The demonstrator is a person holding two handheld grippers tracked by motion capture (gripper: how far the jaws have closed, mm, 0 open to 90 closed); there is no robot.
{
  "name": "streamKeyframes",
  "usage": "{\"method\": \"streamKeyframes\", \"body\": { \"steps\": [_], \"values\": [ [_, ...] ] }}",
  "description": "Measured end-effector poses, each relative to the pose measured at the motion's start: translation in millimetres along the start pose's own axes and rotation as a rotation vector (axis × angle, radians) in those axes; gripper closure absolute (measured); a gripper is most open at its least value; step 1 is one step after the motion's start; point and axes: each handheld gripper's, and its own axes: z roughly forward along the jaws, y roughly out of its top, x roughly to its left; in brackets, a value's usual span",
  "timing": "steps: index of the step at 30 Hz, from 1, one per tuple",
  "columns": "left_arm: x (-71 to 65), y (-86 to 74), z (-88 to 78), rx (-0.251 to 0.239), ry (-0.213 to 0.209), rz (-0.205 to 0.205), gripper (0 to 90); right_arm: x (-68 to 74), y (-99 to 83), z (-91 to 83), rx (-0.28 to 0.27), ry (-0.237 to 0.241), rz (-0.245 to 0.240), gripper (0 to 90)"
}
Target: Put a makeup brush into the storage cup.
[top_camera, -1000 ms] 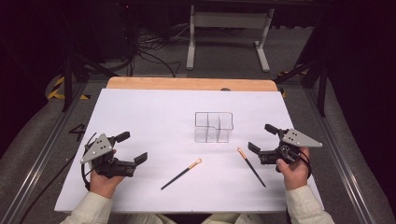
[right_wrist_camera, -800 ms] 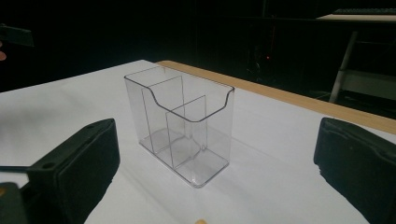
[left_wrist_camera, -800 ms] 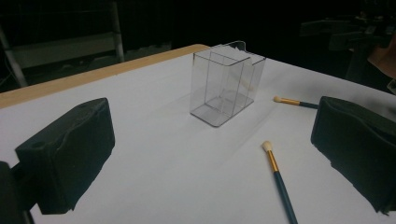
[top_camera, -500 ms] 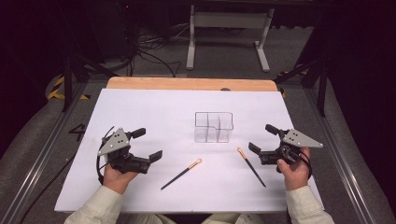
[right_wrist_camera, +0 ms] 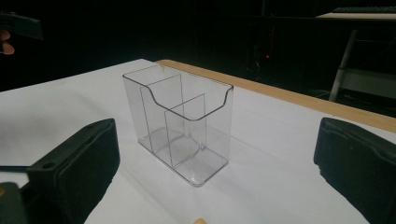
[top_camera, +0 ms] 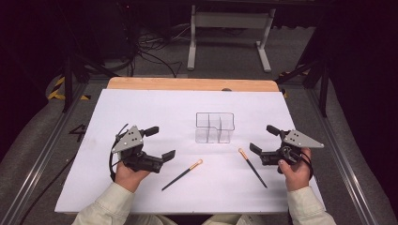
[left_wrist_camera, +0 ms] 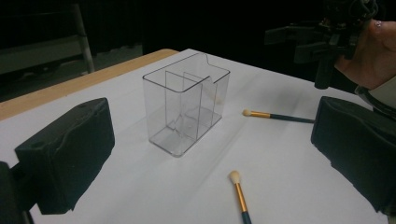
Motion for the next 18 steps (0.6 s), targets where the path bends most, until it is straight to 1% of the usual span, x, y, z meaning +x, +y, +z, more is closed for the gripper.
{"method": "streamKeyframes", "body": {
  "steps": [2, 4, 7, 9, 11, 12, 13, 16, 17, 18],
  "values": [
    [-2.0, 0.6, 3.8, -0.01, -0.006, 0.0, 0.4, 0.2, 0.0, 0.1, 0.0, 0.001, 0.002, 0.8],
    [-3.3, 0.8, 7.2, -0.009, -0.014, 0.004, 0.4, 0.2, -0.5, 0.1, -0.001, 0.003, 0.003, 0.8],
    [-4.2, 2.2, 10.7, -0.012, -0.019, -0.003, 0.4, 0.2, -1.1, 0.3, 0.002, 0.001, 0.005, 0.8],
    [-4.9, 4.1, 14.5, -0.009, -0.018, 0.005, 0.3, 0.1, -1.7, 0.7, 0.005, 0.005, 0.008, 0.8],
    [-6.6, 5.9, 18.7, 0.018, -0.024, 0.01, 0.2, 0.0, -1.5, 0.7, 0.001, 0.001, 0.003, 0.9],
    [-7.6, 6.4, 21.0, 0.026, -0.026, 0.007, 0.2, 0.0, -1.4, 0.6, -0.001, -0.001, 0.004, 0.9],
    [-7.9, 7.2, 22.4, 0.042, -0.03, 0.013, 0.2, 0.0, -1.5, 0.5, -0.001, -0.002, 0.008, 0.9],
    [-9.2, 8.6, 25.3, 0.102, -0.013, 0.016, 0.2, -0.1, -1.8, 0.5, 0.002, -0.002, 0.007, 0.9],
    [-8.6, 9.2, 25.3, 0.114, -0.008, 0.019, 0.2, -0.3, -1.8, 0.5, 0.0, -0.001, 0.005, 0.9],
    [-8.2, 9.8, 25.6, 0.126, -0.008, 0.01, 0.3, -0.3, -1.7, 0.4, 0.0, -0.002, 0.005, 0.9]
  ]
}}
